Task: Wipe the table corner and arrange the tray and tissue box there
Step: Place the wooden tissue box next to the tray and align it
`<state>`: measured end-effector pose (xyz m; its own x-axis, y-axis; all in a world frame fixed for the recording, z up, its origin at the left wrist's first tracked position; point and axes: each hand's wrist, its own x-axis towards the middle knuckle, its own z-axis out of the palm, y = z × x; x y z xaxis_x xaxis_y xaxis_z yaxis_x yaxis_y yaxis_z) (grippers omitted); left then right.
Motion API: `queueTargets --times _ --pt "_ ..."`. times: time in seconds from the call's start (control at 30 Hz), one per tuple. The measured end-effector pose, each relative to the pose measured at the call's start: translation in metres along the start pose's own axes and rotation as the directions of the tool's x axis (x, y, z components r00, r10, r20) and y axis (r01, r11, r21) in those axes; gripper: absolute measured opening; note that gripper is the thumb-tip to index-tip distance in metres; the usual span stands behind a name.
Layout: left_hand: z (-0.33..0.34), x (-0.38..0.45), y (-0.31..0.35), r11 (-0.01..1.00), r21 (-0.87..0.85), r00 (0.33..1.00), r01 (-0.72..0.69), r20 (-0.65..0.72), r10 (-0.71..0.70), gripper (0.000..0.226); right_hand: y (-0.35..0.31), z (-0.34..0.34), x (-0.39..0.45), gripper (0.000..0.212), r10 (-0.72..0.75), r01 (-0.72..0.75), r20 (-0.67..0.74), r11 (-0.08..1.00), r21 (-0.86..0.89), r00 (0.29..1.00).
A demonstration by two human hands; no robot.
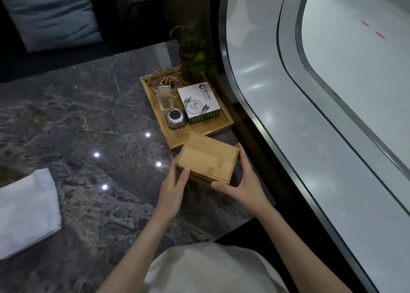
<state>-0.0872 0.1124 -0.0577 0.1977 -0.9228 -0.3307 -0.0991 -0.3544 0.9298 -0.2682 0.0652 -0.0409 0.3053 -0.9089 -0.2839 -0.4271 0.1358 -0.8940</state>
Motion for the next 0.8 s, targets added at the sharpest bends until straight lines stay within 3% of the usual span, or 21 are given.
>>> queueTargets --times 0.13,0.27,0.47,0.6,0.8 --pt "0.0 -0.002 0.006 1.0 -0.016 1.0 0.003 0.003 -0.003 0.041 -0.003 -0.005 0.003 0.11 -0.031 0.028 -0.043 0.998 -0.059 0.999" --pt "-0.005 0.001 0.009 1.0 -0.006 1.0 -0.004 -0.026 0.004 0.041 -0.007 -0.008 0.007 0.105 -0.084 0.072 -0.085 0.987 -0.142 0.993" --pt "-0.012 0.01 0.027 0.998 0.052 0.993 -0.024 -0.111 0.03 0.016 -0.012 -0.007 0.013 0.085 -0.072 0.057 -0.158 0.993 -0.101 0.985" --pt "-0.012 0.016 0.036 0.991 0.131 0.986 -0.036 -0.155 0.057 0.02 -0.013 -0.007 0.019 0.08 0.043 -0.037 -0.169 0.999 0.035 0.985" --pt "-0.009 0.021 0.039 0.966 0.254 0.994 -0.053 -0.082 0.077 0.04 -0.008 -0.008 0.024 0.09 0.135 -0.11 -0.157 0.982 0.155 0.978"
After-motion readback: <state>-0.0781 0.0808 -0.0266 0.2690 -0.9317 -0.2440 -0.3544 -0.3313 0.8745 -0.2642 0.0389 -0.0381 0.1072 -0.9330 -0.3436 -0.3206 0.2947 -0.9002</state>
